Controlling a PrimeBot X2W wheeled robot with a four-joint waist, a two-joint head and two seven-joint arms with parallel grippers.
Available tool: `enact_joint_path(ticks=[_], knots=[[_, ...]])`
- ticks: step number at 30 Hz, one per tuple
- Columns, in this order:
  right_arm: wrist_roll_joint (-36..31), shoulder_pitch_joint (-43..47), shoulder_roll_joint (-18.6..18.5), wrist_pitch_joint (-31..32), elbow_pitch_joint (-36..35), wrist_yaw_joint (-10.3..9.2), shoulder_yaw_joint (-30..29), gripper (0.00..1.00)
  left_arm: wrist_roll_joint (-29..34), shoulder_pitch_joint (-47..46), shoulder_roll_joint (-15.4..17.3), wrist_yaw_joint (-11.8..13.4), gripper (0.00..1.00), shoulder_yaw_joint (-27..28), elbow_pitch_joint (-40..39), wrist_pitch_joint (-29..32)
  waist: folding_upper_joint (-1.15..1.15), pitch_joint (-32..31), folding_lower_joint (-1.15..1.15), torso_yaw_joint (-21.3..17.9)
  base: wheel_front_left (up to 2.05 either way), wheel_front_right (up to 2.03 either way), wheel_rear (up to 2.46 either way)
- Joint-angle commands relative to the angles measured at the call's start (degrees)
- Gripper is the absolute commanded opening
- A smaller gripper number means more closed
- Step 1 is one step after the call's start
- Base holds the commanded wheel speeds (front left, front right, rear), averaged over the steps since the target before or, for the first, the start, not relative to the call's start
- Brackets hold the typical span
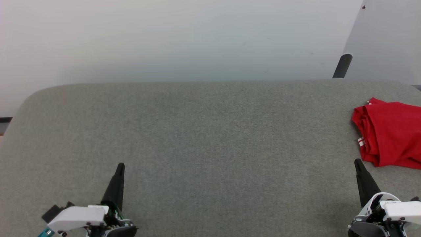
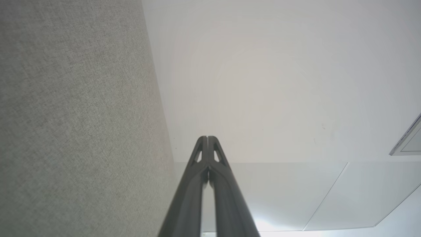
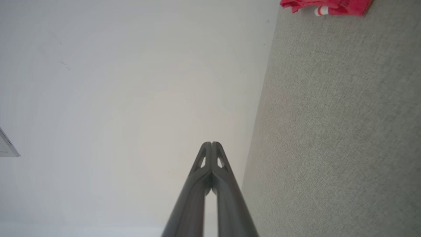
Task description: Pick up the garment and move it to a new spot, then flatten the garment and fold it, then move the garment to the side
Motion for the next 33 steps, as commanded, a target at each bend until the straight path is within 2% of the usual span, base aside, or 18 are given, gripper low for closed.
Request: enact_joint_path(ticks=[1,33], knots=[[0.22,-0.19,0.18,0.12,-0.11,0.02,0.00,0.00,-0.19,-0.55,0.03,-0.21,0.00,0.10,0.05,0.06,0.00,0.00,0.00,0.00,0.00,0.00,0.00],[0.22,-0.19,0.18,0.11,-0.11,0.02,0.00,0.00,-0.20,-0.55,0.03,-0.21,0.00,0.10,0.04,0.06,0.00,0.00,0.00,0.00,0.00,0.00,0.00]])
